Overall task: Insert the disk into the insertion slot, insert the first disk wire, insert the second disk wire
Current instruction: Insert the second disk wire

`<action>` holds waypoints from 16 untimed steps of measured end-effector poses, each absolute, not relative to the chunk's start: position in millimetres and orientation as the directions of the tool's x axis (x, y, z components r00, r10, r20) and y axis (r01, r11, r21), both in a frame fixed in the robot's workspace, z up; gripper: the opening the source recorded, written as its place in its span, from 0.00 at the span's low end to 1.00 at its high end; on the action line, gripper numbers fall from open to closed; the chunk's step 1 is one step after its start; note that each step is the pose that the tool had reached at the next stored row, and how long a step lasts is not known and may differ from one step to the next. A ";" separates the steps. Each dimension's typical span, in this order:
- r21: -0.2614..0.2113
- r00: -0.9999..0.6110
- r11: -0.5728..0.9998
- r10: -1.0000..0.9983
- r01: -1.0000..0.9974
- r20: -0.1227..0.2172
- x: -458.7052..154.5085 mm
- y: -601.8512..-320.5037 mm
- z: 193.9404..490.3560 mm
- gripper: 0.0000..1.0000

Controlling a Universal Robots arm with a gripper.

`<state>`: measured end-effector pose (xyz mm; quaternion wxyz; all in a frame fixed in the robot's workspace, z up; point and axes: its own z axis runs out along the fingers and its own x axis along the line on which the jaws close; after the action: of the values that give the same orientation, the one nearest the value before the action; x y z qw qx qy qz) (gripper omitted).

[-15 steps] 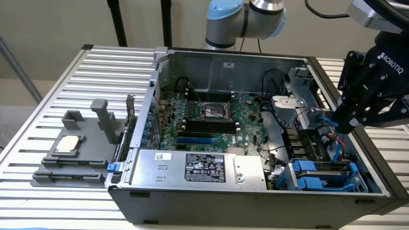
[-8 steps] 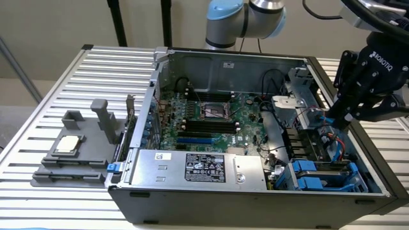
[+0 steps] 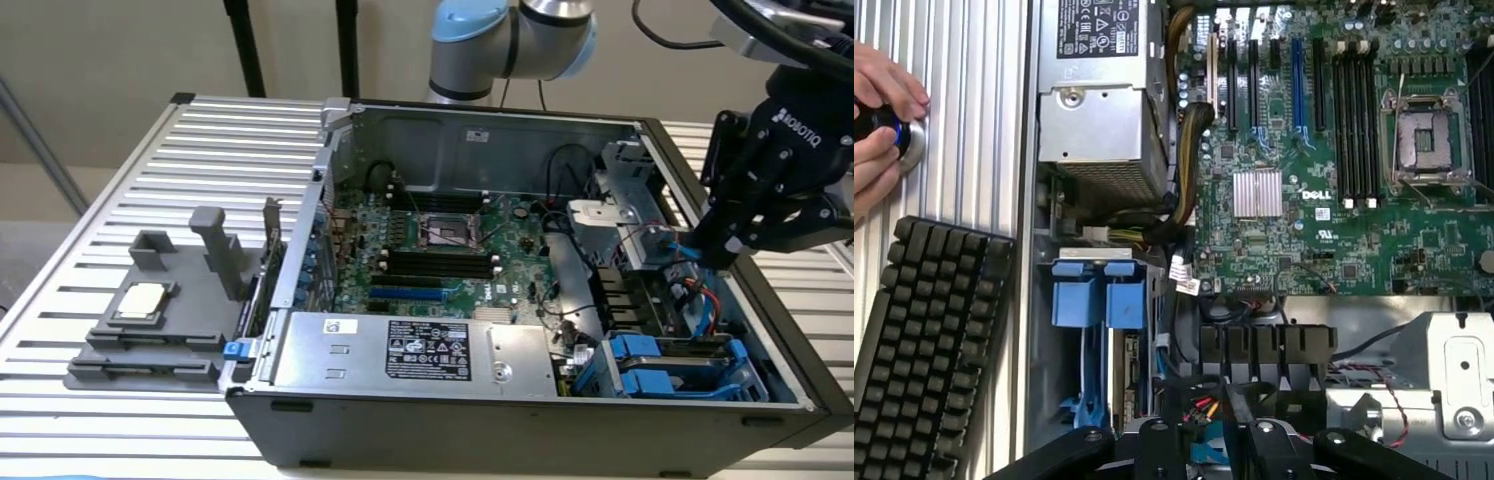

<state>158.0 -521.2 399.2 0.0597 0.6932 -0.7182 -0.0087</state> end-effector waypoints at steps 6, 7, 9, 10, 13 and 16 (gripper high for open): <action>0.098 -0.033 0.043 -0.993 -0.994 0.110 160.5 -521.2 399.1 0.30; 0.098 -0.033 0.044 -0.993 -0.994 0.115 160.5 -521.2 399.1 0.30; 0.098 -0.033 0.044 -0.992 -0.994 0.120 160.0 -520.9 399.0 0.30; 0.098 -0.033 0.044 -0.992 -0.994 0.120 158.9 -520.5 398.9 0.30; 0.098 -0.033 0.045 -0.992 -0.994 0.121 154.3 -517.1 398.8 0.30; 0.097 -0.033 0.045 -0.992 -0.994 0.125 154.2 -510.7 398.8 0.30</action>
<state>154.2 -510.7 398.8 0.0791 0.6909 -0.7186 0.0083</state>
